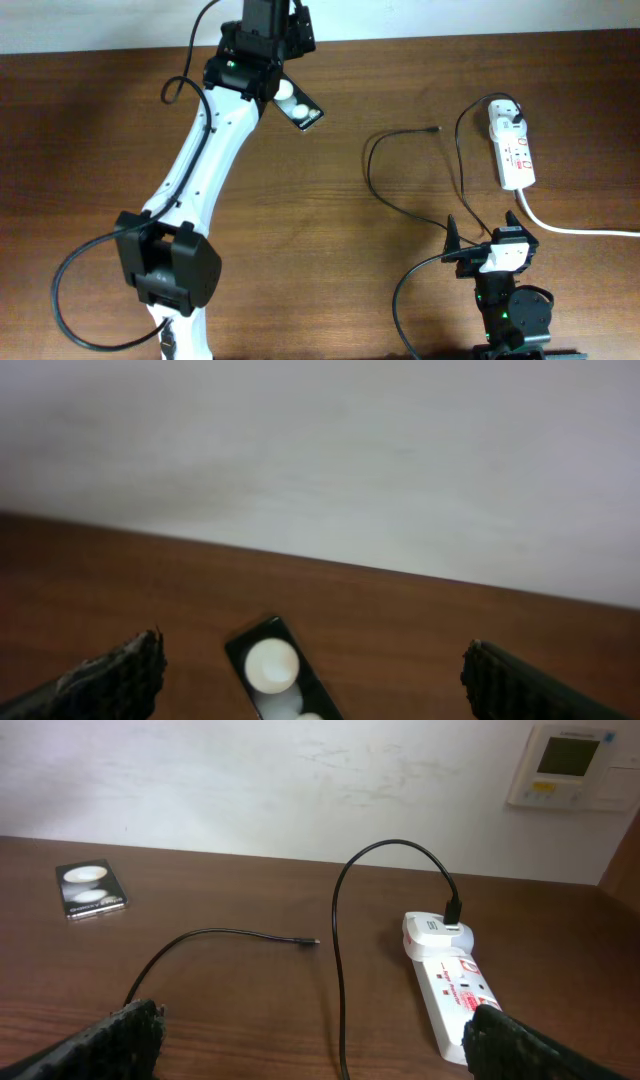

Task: Plug charger to phone and switch on socket
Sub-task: 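Raise the left arm and move its gripper over the black phone, then lower the left gripper onto the phone and close on its sides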

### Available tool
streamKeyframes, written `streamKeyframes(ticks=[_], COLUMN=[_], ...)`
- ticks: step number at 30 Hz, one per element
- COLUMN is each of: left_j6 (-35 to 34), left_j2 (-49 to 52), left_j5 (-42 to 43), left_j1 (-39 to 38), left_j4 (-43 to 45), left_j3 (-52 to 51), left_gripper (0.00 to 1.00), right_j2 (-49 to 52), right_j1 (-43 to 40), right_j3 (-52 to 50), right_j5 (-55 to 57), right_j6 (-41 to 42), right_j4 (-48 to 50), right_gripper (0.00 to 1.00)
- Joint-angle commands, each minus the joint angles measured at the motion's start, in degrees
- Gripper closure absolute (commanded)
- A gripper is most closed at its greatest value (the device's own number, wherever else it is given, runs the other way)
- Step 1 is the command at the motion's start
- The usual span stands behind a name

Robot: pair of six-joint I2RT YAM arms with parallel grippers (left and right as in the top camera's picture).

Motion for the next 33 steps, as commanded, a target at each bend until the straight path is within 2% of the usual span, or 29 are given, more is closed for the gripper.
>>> streamKeyframes(ticks=[1,5,8,23,27,29,33], left_j6=[-7.80,-7.78,-7.76,-10.16,-14.10,-14.36,-15.82], left_j2=[4.26,8.55,11.41,22.91,25.11,25.97,26.36], left_j5=[-5.11,-4.48,0.98,0.92,0.94,-0.15,-7.56], left_j1=[0.20,0.15,0.15,-0.24,-1.05,-1.57,-3.28], left_j4=[2.64,4.09,3.78,7.56,8.11,8.13,7.69], left_j3=[1.31,1.31,1.29,1.29,1.29,1.29,1.29], left_gripper=[0.01,0.01,0.01,0.01,0.01,0.01,0.01], right_j2=[-0.59,-0.59,-0.59,-0.59,-0.59,-0.59,-0.59], right_j1=[-0.20,-0.20,-0.20,-0.20,-0.20,-0.20,-0.20], right_j3=[-0.52,-0.52,-0.52,-0.52,-0.52,-0.52,-0.52], right_j5=[-0.33,-0.33,-0.33,-0.33,-0.33,-0.31,-0.33], right_j6=[-0.39,-0.39,-0.39,-0.39,-0.39,-0.39,-0.39], right_j4=[-0.20,-0.20,-0.20,-0.20,-0.20,-0.20,-0.20], right_gripper=[0.01,0.01,0.01,0.01,0.01,0.01,0.01])
